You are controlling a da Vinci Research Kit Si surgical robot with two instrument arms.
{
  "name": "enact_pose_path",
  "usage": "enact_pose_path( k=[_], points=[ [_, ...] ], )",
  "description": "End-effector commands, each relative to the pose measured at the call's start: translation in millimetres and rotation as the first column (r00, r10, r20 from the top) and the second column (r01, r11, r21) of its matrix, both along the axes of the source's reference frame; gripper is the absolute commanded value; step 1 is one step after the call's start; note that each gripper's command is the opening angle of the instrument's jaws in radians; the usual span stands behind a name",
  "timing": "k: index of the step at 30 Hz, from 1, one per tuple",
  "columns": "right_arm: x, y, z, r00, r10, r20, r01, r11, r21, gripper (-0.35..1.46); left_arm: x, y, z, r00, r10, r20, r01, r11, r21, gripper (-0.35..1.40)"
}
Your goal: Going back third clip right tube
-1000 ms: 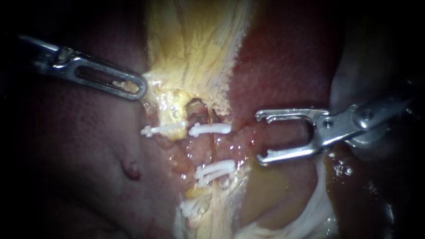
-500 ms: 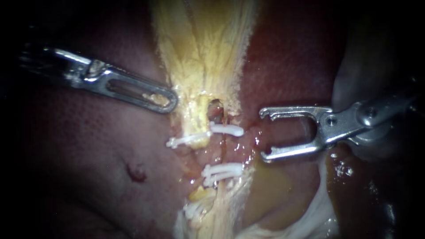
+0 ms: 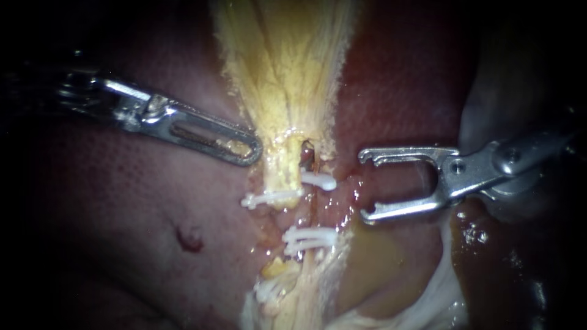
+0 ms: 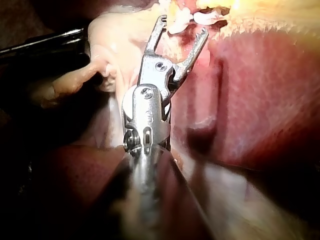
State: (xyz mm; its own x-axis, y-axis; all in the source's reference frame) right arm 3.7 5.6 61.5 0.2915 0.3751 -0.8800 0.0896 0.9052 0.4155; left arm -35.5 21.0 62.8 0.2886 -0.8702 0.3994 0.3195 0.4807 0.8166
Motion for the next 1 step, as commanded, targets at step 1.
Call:
enact_pose_path(
  k=[1],
  points=[
    [0.0, 0.1, 0.0, 1.0000, 0.000, 0.000, 0.000, 1.000, 0.000, 0.50, 0.0, 0.0, -0.1, 1.0000, -0.001, -0.001, 0.001, 1.000, 0.000, -0.35]
  ],
)
